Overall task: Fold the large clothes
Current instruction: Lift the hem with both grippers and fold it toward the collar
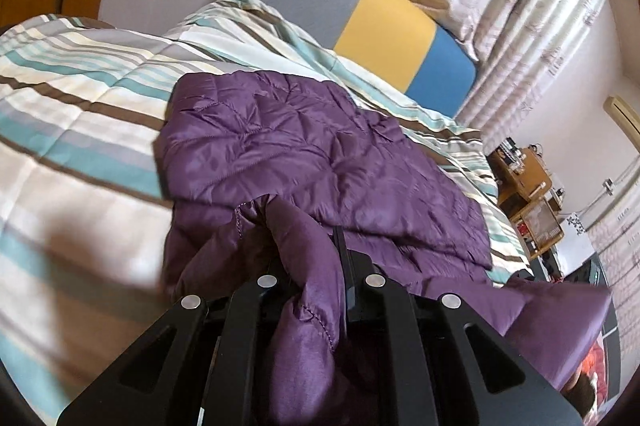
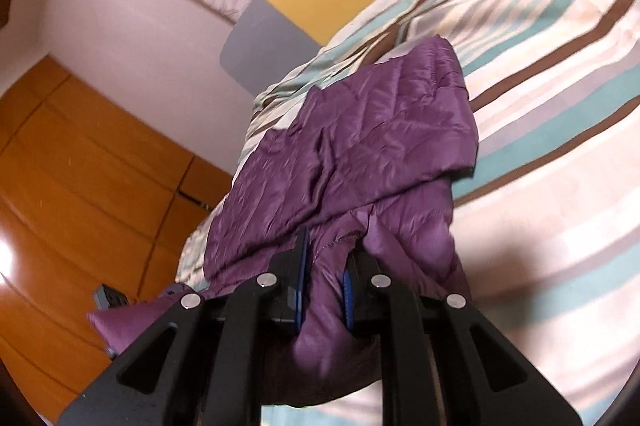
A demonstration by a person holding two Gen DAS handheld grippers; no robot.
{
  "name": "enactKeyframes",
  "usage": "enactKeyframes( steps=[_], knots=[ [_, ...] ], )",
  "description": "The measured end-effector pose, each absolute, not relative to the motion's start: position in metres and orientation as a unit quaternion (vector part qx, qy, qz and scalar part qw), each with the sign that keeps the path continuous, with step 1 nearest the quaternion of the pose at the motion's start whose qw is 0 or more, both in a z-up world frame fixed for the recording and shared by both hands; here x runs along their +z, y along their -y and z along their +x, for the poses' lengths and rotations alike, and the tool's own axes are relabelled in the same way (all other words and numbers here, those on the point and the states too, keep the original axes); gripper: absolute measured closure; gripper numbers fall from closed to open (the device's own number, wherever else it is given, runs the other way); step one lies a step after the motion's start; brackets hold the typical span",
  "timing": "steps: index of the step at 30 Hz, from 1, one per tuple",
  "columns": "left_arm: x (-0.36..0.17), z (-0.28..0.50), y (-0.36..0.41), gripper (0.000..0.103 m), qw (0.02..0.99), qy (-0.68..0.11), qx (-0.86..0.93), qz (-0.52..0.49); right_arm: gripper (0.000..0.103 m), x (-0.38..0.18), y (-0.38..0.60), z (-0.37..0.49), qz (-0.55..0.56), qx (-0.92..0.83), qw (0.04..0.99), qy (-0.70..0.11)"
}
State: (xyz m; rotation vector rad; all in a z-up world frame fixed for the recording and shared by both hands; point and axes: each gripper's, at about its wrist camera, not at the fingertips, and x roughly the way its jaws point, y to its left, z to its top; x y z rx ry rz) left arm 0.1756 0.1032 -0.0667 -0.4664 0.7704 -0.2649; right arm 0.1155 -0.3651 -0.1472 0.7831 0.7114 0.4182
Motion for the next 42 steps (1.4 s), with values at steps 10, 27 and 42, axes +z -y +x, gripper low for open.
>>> enactKeyframes(
  steps=[10,27,42],
  knots=[
    [-0.083,0.226,-0.101,0.085,0.883,-0.397,-0.117,-0.221,0.083,-0.174,0.378,0.166,0.430,0.169,0.817,-0.344],
    [-0.094,0.174,-0.141,0.010,0.908,-0.318,-0.080,-0.260,0.007,-0.179,0.409,0.121,0.414,0.120,0.853,-0.295],
    [-0.106,0.172,-0.066,0.083,0.891,-0.407,-0.163,-0.120,0.077,-0.176,0.339,0.106,0.242,0.140,0.883,-0.377]
  ],
)
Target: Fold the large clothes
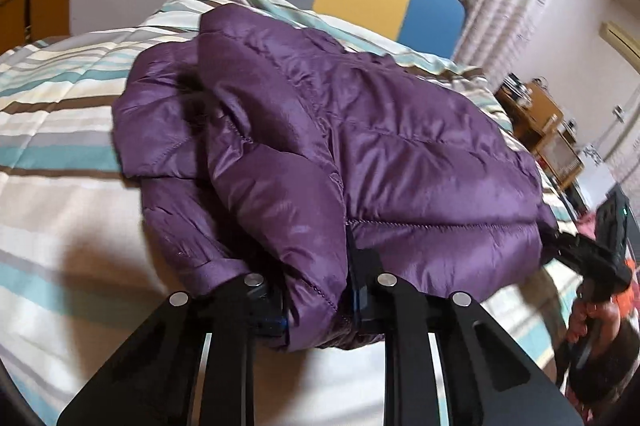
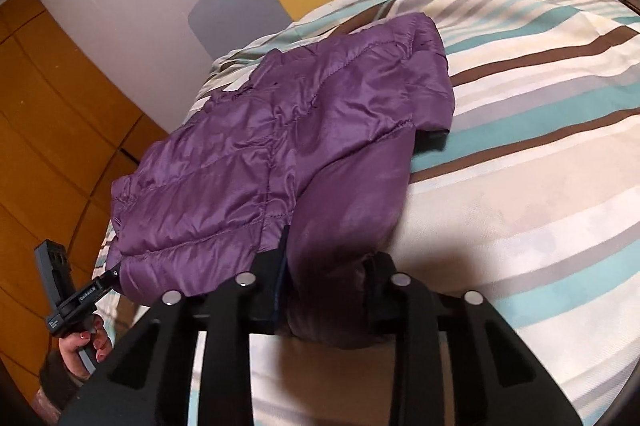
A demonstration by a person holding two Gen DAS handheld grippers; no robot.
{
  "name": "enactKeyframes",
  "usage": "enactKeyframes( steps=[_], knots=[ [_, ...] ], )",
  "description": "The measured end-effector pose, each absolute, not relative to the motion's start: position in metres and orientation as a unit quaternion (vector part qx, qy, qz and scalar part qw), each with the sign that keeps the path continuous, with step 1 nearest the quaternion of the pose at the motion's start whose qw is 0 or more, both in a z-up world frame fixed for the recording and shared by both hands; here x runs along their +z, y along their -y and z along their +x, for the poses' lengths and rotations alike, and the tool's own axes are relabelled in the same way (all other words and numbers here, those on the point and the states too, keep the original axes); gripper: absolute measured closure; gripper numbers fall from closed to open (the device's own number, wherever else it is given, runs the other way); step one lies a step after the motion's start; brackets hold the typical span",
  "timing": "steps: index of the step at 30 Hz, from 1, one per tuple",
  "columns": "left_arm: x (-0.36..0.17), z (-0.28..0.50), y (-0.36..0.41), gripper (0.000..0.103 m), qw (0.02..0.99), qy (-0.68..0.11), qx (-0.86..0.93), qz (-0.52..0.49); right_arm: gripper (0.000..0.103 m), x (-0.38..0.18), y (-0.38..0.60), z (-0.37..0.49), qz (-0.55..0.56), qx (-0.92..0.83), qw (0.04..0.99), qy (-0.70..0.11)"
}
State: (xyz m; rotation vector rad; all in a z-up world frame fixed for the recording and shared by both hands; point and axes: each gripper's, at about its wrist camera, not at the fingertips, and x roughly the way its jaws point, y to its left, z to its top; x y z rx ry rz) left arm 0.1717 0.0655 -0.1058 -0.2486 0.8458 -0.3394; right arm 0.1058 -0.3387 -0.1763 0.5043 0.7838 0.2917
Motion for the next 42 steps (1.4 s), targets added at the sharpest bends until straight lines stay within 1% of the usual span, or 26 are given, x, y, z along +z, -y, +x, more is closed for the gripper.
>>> enactKeyframes(
  steps=[6,15,18,19,21,22,24,26,28,29,30,32,33,34,36,37,38,39,40,41,42],
  knots=[
    [-0.109,0.136,-0.072,0.083,0.884,-0.407,-0.189,-0.130,0.078,-0.173,0.348,0.086,0.245,0.162,0.876,-0.383],
    [-0.118,0.062,-0.082,0.083,0.874,-0.409,-0.228,-0.130,0.078,-0.173,0.356,0.015,0.217,0.199,0.865,-0.407],
    [-0.119,0.048,-0.085,0.083,0.874,-0.409,-0.230,-0.129,0.078,-0.170,0.354,0.003,0.207,0.207,0.863,-0.413],
    [-0.118,0.046,-0.085,0.082,0.875,-0.407,-0.231,-0.126,0.076,-0.170,0.353,0.004,0.204,0.209,0.862,-0.414],
    [-0.113,0.044,-0.084,0.078,0.880,-0.401,-0.227,-0.111,0.071,-0.168,0.354,0.004,0.197,0.205,0.864,-0.415],
    [-0.111,0.042,-0.083,0.073,0.884,-0.399,-0.221,-0.102,0.067,-0.168,0.355,0.005,0.196,0.200,0.866,-0.414],
    [-0.109,0.043,-0.085,0.064,0.887,-0.395,-0.216,-0.101,0.062,-0.165,0.359,0.013,0.209,0.189,0.868,-0.408],
    [-0.107,0.043,-0.089,0.048,0.889,-0.390,-0.211,-0.115,0.057,-0.162,0.363,0.015,0.212,0.177,0.873,-0.401],
    [-0.105,0.047,-0.096,0.044,0.891,-0.384,-0.206,-0.131,0.042,-0.159,0.364,0.020,0.207,0.164,0.881,-0.392],
    [-0.104,0.049,-0.098,0.043,0.892,-0.382,-0.202,-0.135,0.039,-0.157,0.367,0.019,0.204,0.157,0.886,-0.385],
    [-0.103,0.052,-0.099,0.042,0.892,-0.382,-0.198,-0.137,0.034,-0.155,0.367,0.024,0.201,0.149,0.891,-0.379],
    [-0.100,0.063,-0.101,0.034,0.895,-0.379,-0.188,-0.138,0.033,-0.150,0.366,0.032,0.201,0.144,0.895,-0.371],
    [-0.097,0.070,-0.102,0.032,0.897,-0.376,-0.185,-0.140,0.030,-0.149,0.366,0.036,0.200,0.142,0.897,-0.368],
    [-0.095,0.079,-0.102,0.031,0.898,-0.375,-0.179,-0.143,0.029,-0.148,0.364,0.043,0.199,0.139,0.898,-0.368],
    [-0.094,0.091,-0.105,0.031,0.900,-0.372,-0.173,-0.150,0.029,-0.149,0.359,0.058,0.197,0.128,0.898,-0.372],
    [-0.094,0.101,-0.106,0.027,0.902,-0.371,-0.161,-0.153,0.029,-0.150,0.357,0.064,0.201,0.127,0.898,-0.371],
    [-0.096,0.108,-0.108,0.020,0.901,-0.373,-0.156,-0.156,0.030,-0.153,0.356,0.071,0.208,0.127,0.895,-0.373],
    [-0.098,0.115,-0.108,0.020,0.900,-0.376,-0.155,-0.158,0.033,-0.156,0.356,0.074,0.213,0.127,0.892,-0.377],
    [-0.102,0.126,-0.108,0.020,0.896,-0.385,-0.149,-0.161,0.045,-0.159,0.353,0.080,0.219,0.128,0.889,-0.382],
    [-0.105,0.132,-0.109,0.020,0.893,-0.389,-0.149,-0.171,0.053,-0.160,0.354,0.081,0.220,0.130,0.888,-0.383],
    [-0.107,0.138,-0.111,0.023,0.884,-0.392,-0.162,-0.195,0.068,-0.160,0.353,0.078,0.217,0.131,0.888,-0.384]
  ],
)
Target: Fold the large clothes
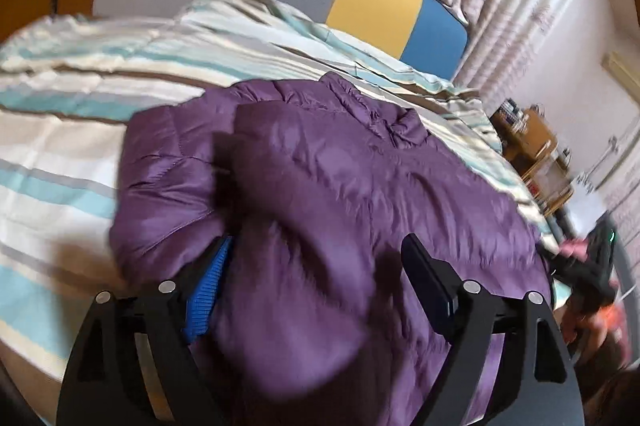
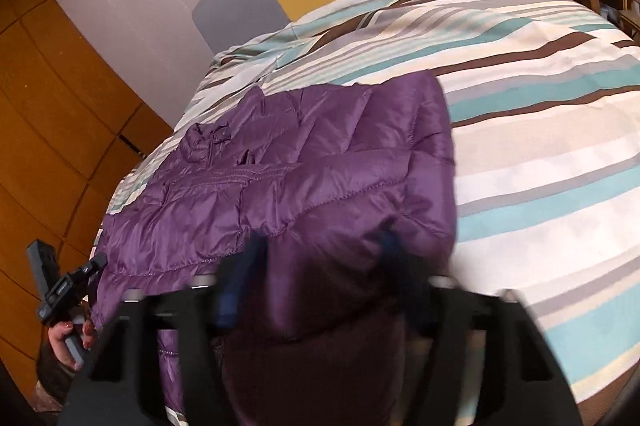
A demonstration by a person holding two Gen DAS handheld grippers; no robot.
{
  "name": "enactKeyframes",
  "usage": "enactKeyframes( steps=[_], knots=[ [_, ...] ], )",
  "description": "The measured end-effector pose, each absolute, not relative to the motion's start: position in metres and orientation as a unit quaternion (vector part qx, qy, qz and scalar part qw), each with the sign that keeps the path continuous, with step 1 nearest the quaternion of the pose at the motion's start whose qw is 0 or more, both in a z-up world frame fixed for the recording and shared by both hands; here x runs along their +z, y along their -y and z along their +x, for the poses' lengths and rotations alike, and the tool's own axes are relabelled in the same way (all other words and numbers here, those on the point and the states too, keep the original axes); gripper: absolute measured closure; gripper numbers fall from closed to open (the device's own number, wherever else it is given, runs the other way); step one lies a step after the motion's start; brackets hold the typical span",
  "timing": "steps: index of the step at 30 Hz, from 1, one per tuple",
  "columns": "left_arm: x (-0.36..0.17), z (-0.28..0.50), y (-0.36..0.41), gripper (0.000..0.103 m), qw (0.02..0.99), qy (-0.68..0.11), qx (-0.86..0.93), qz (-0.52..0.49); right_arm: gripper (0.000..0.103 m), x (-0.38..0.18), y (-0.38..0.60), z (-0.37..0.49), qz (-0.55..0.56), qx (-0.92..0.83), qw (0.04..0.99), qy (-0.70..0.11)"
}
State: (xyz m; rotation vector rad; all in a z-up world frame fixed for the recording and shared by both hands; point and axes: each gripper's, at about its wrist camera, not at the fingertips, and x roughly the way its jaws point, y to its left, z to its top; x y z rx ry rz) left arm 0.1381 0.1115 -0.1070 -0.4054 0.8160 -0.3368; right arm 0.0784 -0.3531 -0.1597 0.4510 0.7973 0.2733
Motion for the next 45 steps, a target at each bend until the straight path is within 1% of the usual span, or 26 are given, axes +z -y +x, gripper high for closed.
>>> enactKeyframes(
  steps=[1,2,5,7,11,13,15,18,22,26,31,39,45],
  knots=[
    [-0.109,0.140,-0.113,0.043,0.877,-0.394,-0.174,-0.212,0.077,-0.159,0.350,0.079,0.214,0.130,0.890,-0.381],
    [-0.108,0.142,-0.112,0.065,0.872,-0.398,-0.182,-0.221,0.079,-0.155,0.348,0.074,0.205,0.133,0.893,-0.378],
    [-0.095,0.137,-0.103,0.084,0.882,-0.388,-0.184,-0.193,0.085,-0.139,0.339,0.068,0.174,0.135,0.907,-0.360],
    [-0.079,0.129,-0.097,0.087,0.897,-0.368,-0.180,-0.166,0.088,-0.127,0.336,0.063,0.158,0.135,0.915,-0.346],
    [-0.046,0.123,-0.101,0.089,0.918,-0.317,-0.166,-0.169,0.089,-0.094,0.332,0.064,0.148,0.138,0.929,-0.310],
    [-0.032,0.124,-0.103,0.091,0.929,-0.287,-0.150,-0.176,0.090,-0.081,0.331,0.068,0.151,0.138,0.934,-0.293],
    [-0.024,0.129,-0.101,0.091,0.938,-0.266,-0.134,-0.177,0.090,-0.067,0.326,0.078,0.148,0.134,0.941,-0.273],
    [-0.019,0.140,-0.099,0.091,0.946,-0.242,-0.108,-0.187,0.090,-0.052,0.319,0.092,0.144,0.127,0.949,-0.249],
    [-0.025,0.160,-0.098,0.091,0.954,-0.225,-0.058,-0.188,0.090,-0.048,0.309,0.113,0.149,0.115,0.955,-0.229],
    [-0.037,0.178,-0.103,0.091,0.954,-0.224,-0.028,-0.199,0.090,-0.057,0.303,0.136,0.148,0.091,0.960,-0.219],
    [-0.055,0.203,-0.094,0.091,0.958,-0.228,0.001,-0.175,0.090,-0.077,0.299,0.171,0.134,0.061,0.965,-0.217],
    [-0.091,0.224,-0.087,0.091,0.957,-0.253,0.033,-0.136,0.089,-0.130,0.288,0.214,0.067,0.022,0.964,-0.255],
    [-0.113,0.237,-0.089,0.091,0.945,-0.290,0.037,-0.143,0.086,-0.159,0.287,0.235,0.055,0.004,0.955,-0.292]
  ],
)
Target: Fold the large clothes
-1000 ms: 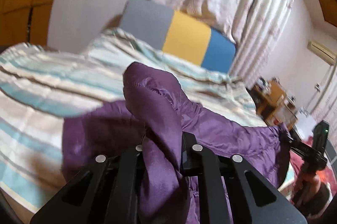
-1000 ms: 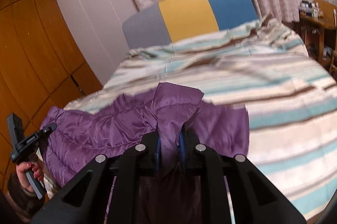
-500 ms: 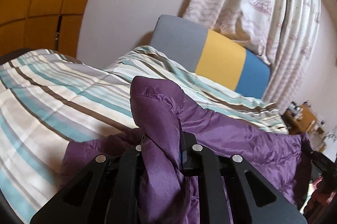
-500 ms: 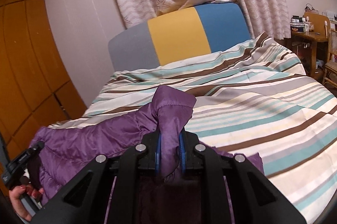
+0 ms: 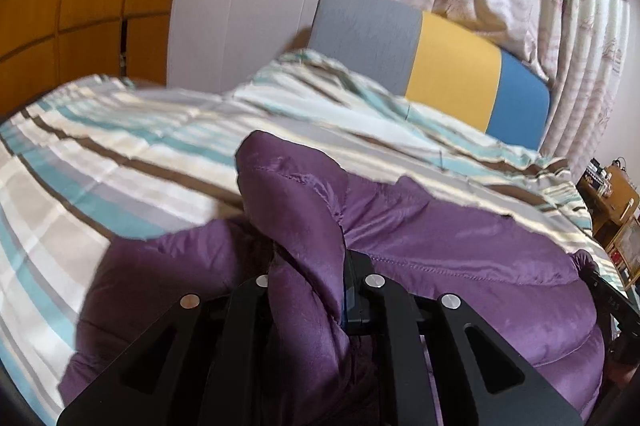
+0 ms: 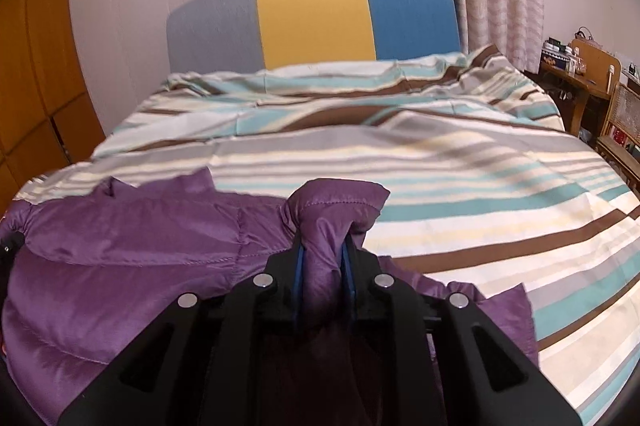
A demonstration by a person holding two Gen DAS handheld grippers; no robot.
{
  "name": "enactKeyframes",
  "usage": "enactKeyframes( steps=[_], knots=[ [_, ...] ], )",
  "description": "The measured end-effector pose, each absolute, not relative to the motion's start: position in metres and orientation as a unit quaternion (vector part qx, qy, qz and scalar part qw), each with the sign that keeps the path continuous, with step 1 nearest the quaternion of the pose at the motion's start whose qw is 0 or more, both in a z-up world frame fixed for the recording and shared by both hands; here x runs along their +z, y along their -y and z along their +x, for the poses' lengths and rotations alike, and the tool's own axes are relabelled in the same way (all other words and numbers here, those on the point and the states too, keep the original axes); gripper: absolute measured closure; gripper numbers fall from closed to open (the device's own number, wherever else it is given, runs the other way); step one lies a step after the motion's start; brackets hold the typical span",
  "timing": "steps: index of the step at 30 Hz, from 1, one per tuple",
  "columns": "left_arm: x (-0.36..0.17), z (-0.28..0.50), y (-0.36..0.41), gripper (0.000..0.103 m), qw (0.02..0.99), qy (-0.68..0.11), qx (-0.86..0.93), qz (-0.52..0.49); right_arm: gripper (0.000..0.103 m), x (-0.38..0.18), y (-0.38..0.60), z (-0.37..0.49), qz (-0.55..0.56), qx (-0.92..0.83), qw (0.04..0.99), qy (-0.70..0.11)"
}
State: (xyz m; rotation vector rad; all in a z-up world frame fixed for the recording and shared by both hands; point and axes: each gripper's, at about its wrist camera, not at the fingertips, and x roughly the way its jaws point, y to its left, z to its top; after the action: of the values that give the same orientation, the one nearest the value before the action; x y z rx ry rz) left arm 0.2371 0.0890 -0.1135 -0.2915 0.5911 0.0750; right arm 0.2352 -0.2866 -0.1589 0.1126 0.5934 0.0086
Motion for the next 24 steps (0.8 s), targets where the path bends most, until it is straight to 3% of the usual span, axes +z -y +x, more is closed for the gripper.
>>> enactKeyframes(
  steps=[8,18,21,23,24],
  knots=[
    [-0.134,0.259,-0.083,0.091,0.923,-0.361,0.040,-0.132,0.074,-0.188,0.283,0.265,0.041,-0.001,0.926,-0.375],
    [-0.139,0.261,-0.082,0.077,0.917,-0.376,0.057,-0.123,0.066,-0.193,0.279,0.266,0.025,-0.021,0.925,-0.378],
    [-0.137,0.260,-0.082,0.065,0.916,-0.378,0.067,-0.121,0.062,-0.193,0.276,0.266,0.013,-0.033,0.926,-0.375],
    [-0.133,0.256,-0.083,0.041,0.913,-0.380,0.083,-0.118,0.060,-0.192,0.275,0.265,0.006,-0.040,0.926,-0.374],
    [-0.130,0.255,-0.082,0.034,0.912,-0.383,0.090,-0.113,0.058,-0.192,0.274,0.265,0.005,-0.043,0.926,-0.374]
  ],
)
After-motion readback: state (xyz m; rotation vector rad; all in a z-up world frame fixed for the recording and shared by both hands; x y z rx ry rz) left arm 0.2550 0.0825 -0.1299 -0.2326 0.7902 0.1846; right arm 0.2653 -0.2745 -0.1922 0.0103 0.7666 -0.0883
